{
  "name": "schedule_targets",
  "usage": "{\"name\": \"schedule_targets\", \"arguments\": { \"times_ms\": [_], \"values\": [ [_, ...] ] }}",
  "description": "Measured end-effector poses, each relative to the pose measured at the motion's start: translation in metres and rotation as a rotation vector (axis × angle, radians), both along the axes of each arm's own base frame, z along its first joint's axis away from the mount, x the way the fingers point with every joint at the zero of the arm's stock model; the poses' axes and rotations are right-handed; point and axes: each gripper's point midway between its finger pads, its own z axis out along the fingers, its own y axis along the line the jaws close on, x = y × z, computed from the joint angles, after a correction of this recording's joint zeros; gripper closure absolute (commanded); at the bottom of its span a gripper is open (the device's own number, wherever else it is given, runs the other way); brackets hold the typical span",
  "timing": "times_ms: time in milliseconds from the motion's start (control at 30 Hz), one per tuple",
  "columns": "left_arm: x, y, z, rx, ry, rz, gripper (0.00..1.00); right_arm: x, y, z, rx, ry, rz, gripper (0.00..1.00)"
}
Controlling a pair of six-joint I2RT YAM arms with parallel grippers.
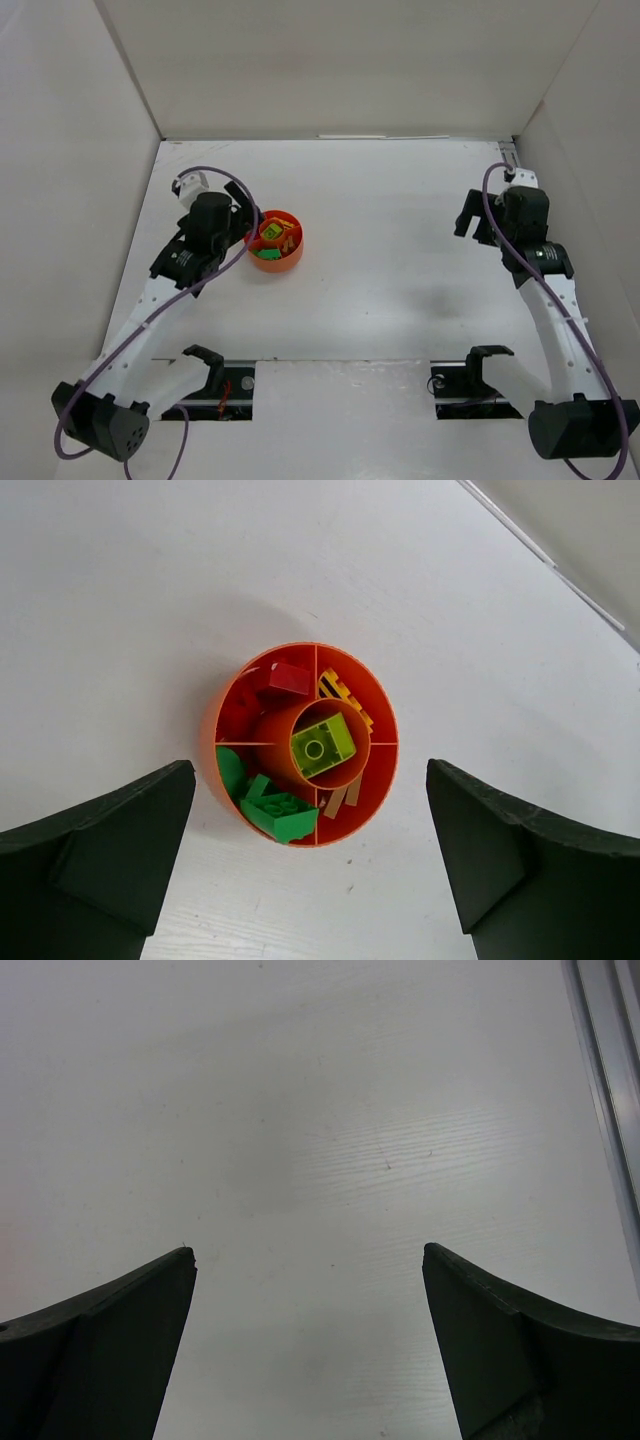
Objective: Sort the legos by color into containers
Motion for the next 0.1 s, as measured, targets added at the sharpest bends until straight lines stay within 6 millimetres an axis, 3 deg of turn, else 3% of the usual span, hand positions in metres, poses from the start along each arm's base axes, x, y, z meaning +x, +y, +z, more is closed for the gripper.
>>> {"name": "schedule_targets", "arguments": {
  "times_ms": [100],
  "values": [
    [-0.0096,0.0061,0.0064,-0.010,-0.011,0.019,0.00,-0.0024,0.0028,0.0023,0.002,-0.021,0.021,0.00]
  ]
}}
